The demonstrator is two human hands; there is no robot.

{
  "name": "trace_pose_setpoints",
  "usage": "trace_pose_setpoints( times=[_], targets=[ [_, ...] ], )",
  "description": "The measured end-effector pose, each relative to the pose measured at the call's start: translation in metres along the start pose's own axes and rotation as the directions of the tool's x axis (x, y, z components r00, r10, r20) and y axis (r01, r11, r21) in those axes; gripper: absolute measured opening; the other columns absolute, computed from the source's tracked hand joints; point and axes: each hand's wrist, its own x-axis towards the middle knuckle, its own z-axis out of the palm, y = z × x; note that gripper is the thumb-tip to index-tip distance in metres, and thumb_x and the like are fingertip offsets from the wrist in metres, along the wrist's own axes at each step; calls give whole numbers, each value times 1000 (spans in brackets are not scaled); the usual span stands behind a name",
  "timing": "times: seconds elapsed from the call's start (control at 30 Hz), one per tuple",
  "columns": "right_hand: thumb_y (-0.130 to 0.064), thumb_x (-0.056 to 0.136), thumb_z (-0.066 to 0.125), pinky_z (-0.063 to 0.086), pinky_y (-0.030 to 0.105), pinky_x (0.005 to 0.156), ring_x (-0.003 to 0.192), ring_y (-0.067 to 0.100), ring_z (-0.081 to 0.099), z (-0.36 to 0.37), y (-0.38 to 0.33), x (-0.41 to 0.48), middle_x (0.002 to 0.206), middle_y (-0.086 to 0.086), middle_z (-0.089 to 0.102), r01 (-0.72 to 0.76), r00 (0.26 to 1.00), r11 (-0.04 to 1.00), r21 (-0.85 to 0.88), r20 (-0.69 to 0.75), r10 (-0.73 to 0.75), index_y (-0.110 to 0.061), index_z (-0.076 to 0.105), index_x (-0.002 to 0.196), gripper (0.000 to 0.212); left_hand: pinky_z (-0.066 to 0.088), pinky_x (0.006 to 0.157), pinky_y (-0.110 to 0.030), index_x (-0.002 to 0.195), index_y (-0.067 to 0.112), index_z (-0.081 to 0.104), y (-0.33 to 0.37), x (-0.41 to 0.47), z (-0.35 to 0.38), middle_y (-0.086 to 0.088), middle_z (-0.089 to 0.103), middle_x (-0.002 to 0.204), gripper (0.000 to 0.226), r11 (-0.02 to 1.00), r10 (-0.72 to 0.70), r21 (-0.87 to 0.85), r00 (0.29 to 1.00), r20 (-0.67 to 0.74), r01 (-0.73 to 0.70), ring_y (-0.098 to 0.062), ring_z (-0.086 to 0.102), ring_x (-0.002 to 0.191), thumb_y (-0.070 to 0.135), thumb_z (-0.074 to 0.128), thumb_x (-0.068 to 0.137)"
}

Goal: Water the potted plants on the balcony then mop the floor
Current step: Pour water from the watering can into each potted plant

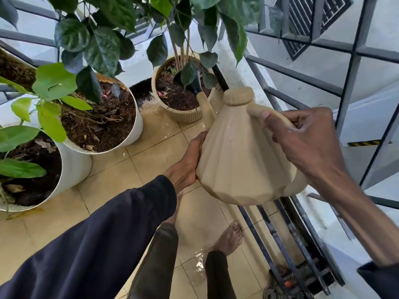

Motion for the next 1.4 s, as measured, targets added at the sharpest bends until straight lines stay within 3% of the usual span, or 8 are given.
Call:
trace_pose_setpoints(
  times=[0.17, 0.3, 0.47, 0.53, 0.63, 1.0, 1.4],
  targets=[
    [-46, 95, 78, 32, 33, 57, 57, 20, 37, -2, -4, 12, 66, 13, 52, -39, 999, 999, -6, 6, 39, 6, 78, 84, 54, 57, 54, -24, 80, 26, 84, 2, 0, 4, -4, 80, 86, 42, 999, -12, -52, 1000, 8, 12, -19, 76, 70, 55, 56, 92],
    [-50, 93, 78, 32, 30, 53, 50, 16, 36, -5, -8, 17, 65, 9, 53, -66, 998, 998, -14, 17, 66, -2, 81, 82, 50, 58, 57, -25, 79, 24, 84, 4, -3, 8, -4, 79, 84, 42, 998, -24, -65, 1000, 10, 25, -20, 75, 69, 56, 58, 91],
    [-52, 93, 78, 31, 31, 54, 50, 18, 35, -6, -13, 22, 67, 11, 51, -75, 996, 996, -49, 35, 77, 3, 80, 88, 55, 60, 58, -26, 77, 22, 84, 4, -7, 9, -4, 79, 82, 44, 995, -45, -84, 999, 6, 45, -21, 75, 67, 56, 59, 90],
    [-53, 92, 79, 32, 29, 53, 44, 11, 35, -7, -15, 25, 66, 8, 53, -84, 996, 994, -63, 37, 87, 0, 81, 88, 53, 61, 60, -28, 79, 21, 84, 5, -9, 9, -6, 79, 84, 45, 994, -48, -99, 999, 5, 48, -22, 75, 68, 56, 58, 90],
    [-53, 92, 80, 32, 28, 53, 37, 7, 34, -7, -17, 27, 65, 5, 53, -86, 995, 993, -82, 39, 90, -2, 81, 88, 51, 60, 71, -32, 83, 19, 84, 6, -12, 11, -7, 78, 87, 46, 991, -67, -118, 998, 6, 68, -24, 74, 73, 57, 59, 90],
    [-51, 89, 82, 29, 25, 48, 37, 10, 32, -3, -34, 36, 62, 10, 53, -64, 996, 995, -76, 62, 68, 5, 79, 85, 57, 59, 48, -27, 64, 16, 82, 21, -25, 8, -6, 76, 68, 56, 986, -75, -148, 996, 39, 80, -21, 73, 54, 53, 55, 96],
    [-52, 89, 83, 31, 26, 50, 37, 10, 32, 1, -43, 32, 63, 9, 53, -52, 996, 995, -82, 62, 57, 6, 78, 87, 58, 60, 53, -29, 88, 14, 77, 28, -33, 2, -6, 76, 76, 43, 987, -58, -151, 998, 17, 59, -23, 73, 60, 52, 58, 95]
  ],
)
